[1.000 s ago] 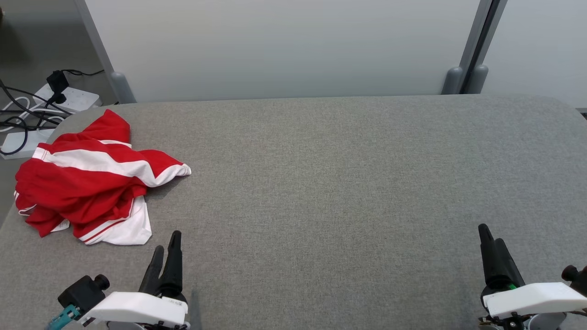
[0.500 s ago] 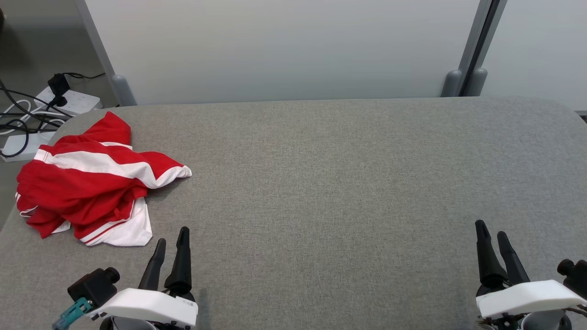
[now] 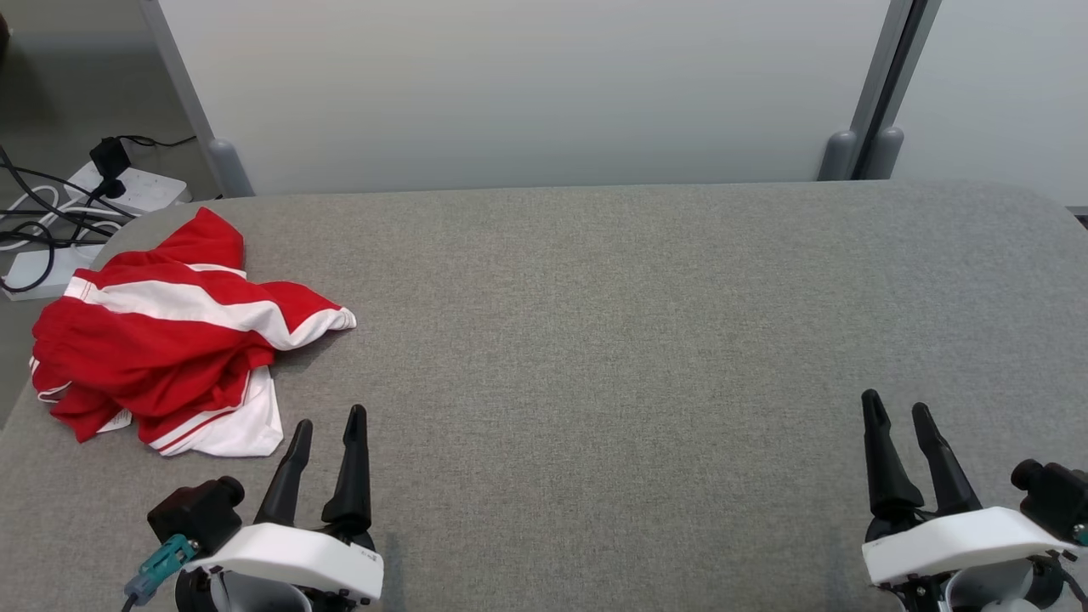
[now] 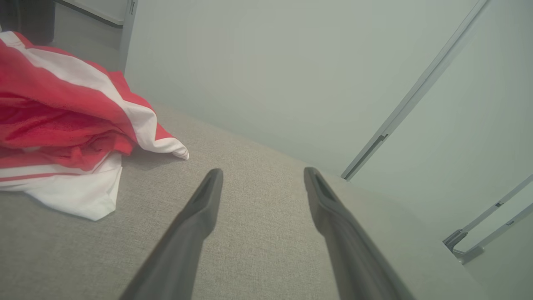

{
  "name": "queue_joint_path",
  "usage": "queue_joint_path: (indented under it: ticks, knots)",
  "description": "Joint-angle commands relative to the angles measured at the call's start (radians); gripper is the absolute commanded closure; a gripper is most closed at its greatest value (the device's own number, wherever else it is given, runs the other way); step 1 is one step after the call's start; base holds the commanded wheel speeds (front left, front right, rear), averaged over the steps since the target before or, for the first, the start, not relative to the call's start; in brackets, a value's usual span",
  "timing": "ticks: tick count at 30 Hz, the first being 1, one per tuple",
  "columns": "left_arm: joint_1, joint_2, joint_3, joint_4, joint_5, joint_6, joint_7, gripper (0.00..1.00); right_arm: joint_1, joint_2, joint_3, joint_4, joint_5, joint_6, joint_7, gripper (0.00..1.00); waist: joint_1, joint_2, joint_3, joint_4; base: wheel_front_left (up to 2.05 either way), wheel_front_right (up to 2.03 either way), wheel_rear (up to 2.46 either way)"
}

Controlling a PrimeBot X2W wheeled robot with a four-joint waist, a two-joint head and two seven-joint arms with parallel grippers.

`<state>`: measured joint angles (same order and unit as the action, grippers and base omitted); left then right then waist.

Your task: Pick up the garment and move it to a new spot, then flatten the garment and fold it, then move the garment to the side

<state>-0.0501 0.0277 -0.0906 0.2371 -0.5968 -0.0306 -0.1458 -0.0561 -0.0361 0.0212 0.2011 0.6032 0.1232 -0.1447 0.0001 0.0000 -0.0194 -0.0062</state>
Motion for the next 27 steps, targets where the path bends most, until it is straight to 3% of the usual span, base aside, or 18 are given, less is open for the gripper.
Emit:
queue_joint_path:
  ticks: [1, 27]
  knots:
    - [-0.066, 0.017, 0.014, -0.033, 0.036, 0.010, -0.016, 0.00, -0.051, -0.014, 0.027, -0.041, -0.035, 0.006, -0.017, 0.00, 0.0000, 0.0000, 0.000, -0.001, 0.00, 0.00, 0.00]
    - [-0.107, 0.021, -0.022, -0.056, 0.333, 0.028, -0.090, 0.00, -0.075, -0.022, 0.063, -0.092, -0.315, 0.007, -0.091, 0.00, 0.0000, 0.0000, 0.004, 0.000, 0.00, 0.00, 0.00]
